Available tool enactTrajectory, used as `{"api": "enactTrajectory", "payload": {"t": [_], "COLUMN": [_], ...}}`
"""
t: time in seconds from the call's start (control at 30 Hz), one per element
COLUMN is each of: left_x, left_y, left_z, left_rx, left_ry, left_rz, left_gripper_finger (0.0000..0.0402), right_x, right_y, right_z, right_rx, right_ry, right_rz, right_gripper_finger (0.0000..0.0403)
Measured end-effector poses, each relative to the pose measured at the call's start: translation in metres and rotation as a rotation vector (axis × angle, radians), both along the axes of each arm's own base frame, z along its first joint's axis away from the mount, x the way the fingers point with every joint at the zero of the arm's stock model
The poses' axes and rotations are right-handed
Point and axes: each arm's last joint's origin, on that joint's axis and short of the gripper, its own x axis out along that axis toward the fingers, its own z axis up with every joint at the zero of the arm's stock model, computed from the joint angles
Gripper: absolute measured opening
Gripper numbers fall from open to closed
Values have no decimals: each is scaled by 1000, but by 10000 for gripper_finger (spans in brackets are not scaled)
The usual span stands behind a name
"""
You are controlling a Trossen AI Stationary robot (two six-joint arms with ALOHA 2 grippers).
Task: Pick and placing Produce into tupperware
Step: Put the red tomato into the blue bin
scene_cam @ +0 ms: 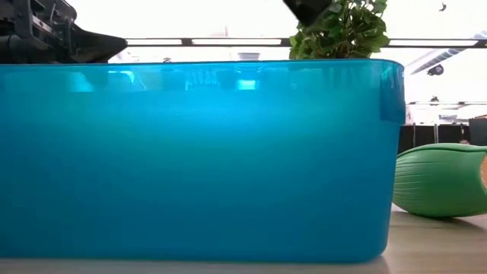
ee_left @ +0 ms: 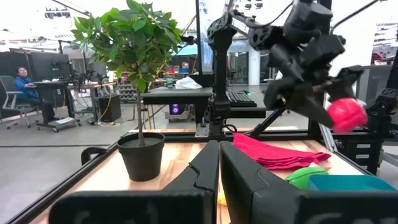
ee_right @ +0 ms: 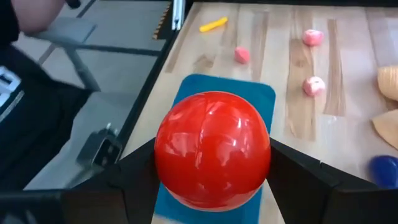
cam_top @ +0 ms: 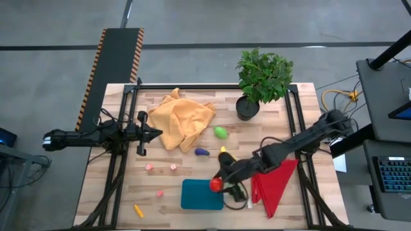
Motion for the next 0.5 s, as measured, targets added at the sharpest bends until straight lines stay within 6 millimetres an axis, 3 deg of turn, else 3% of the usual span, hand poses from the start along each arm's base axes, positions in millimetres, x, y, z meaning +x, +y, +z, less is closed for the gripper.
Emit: {"api": "enactTrajectory", "payload": {"t": [0.23,0.5], "left_x": [0,1], "left_y": [0,0], "left_z": [-1,-1], "left_rx": [-5,-6], "left_ry": [6,9], "left_rz": [-1,-2], "left_gripper_finger": [0,0], "right_x": [28,40], "right_y": [13,19], "right_z": [-20,-35], "right_rx": [-4,-44], "right_ry": [37,148], "right_rz": [-15,-28], "right_gripper_finger": [249,249]}}
